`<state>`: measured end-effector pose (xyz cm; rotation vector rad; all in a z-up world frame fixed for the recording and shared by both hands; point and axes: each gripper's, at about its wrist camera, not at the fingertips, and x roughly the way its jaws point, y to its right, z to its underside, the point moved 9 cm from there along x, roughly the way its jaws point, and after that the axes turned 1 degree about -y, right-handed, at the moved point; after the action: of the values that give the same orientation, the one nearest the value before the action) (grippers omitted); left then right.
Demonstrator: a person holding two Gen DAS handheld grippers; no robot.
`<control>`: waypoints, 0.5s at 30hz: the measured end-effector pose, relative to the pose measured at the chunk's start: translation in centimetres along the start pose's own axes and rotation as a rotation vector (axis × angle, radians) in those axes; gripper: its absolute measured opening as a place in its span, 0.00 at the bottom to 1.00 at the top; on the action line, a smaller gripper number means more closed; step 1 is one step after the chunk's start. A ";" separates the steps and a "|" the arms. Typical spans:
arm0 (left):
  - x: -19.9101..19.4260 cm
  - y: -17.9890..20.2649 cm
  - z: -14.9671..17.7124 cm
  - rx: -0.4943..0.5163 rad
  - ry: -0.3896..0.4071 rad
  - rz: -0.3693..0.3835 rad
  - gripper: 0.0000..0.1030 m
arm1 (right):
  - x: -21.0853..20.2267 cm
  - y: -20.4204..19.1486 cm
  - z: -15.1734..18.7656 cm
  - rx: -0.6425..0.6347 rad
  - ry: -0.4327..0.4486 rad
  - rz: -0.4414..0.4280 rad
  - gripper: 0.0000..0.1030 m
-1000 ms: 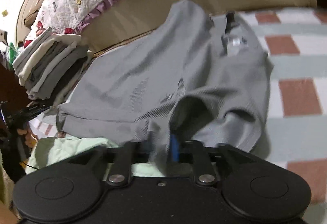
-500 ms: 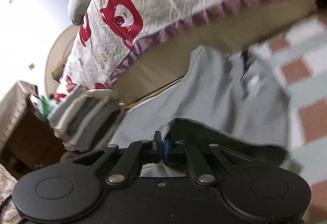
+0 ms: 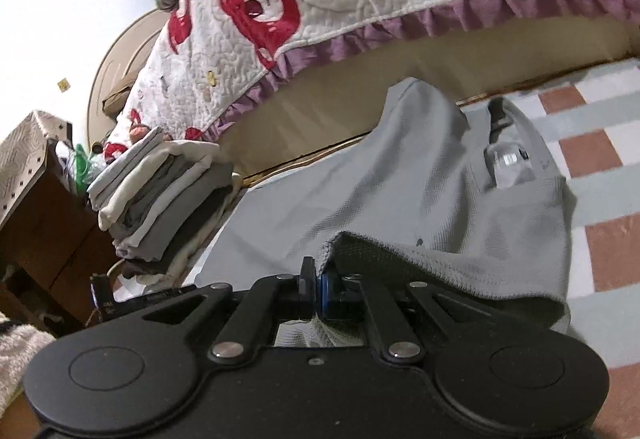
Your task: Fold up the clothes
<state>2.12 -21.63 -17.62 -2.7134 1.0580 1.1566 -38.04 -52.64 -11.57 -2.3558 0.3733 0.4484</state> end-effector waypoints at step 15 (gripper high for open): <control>0.2 2.0 1.0 0.012 -0.063 0.107 0.62 | -0.1 1.3 1.0 0.007 -0.014 0.027 0.05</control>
<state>0.38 -23.06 -17.96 -2.6219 1.2105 1.2363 -38.83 -52.85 -13.04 -2.3421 0.4002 0.4760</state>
